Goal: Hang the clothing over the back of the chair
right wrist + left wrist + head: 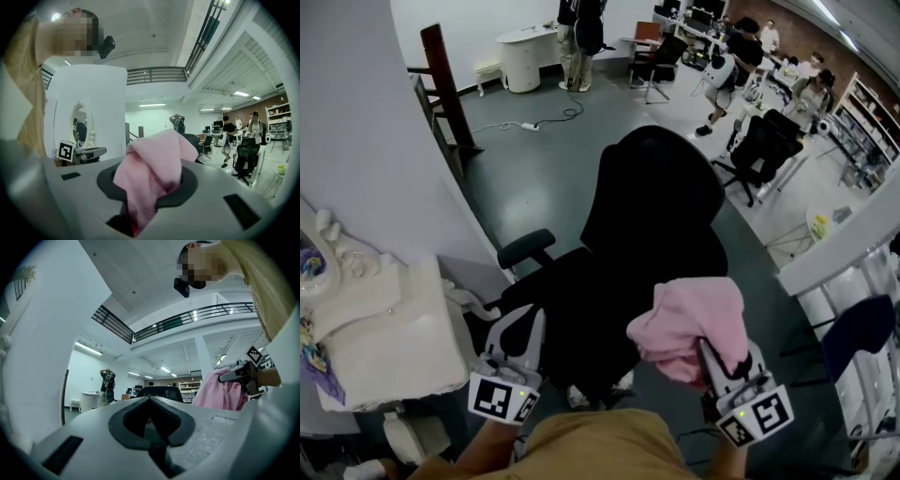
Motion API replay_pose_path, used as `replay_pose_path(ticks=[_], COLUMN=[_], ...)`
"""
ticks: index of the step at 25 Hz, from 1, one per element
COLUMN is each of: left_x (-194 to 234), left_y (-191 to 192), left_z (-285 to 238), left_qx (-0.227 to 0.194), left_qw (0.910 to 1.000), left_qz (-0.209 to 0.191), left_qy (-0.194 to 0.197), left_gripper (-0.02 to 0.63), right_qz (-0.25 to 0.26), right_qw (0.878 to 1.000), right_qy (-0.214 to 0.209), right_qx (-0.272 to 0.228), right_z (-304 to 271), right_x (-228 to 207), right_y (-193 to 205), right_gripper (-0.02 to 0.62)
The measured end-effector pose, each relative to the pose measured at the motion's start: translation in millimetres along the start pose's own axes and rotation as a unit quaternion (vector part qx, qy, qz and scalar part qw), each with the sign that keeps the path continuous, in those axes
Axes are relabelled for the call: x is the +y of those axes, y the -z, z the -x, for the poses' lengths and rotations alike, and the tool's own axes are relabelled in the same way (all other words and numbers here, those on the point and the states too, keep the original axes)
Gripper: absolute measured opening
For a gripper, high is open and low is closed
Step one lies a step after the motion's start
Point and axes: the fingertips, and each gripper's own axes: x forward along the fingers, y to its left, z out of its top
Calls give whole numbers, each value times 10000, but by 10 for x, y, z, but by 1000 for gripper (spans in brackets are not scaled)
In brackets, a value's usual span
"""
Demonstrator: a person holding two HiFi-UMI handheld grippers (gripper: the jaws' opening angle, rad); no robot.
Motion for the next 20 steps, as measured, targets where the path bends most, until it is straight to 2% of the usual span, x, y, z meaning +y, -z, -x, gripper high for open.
replay_pose_path(ticks=[5,11,16,20], left_x=[-55,-303,-300,-282], left_y=[-91,-259,-212,-284], left_z=[-249,-556,-588,-591], left_qx=[-70,-66,93,-61], left_qw=[9996,9986,9977,9970], left_qz=[-122,-430,-507,-552], left_qy=[-244,-290,-444,-547], left_gripper=[5,5,5,5], right_qz=[-29,33,270,553], right_qw=[9991,9957,9898,9848], right_qy=[-420,-927,-1398,-1644], right_qx=[-42,-41,-4,-92], right_z=[-192,-410,-639,-766], right_x=[-261,-550,-505,-499], right_y=[-64,-188,-225,-378], right_gripper=[112,112,114,115])
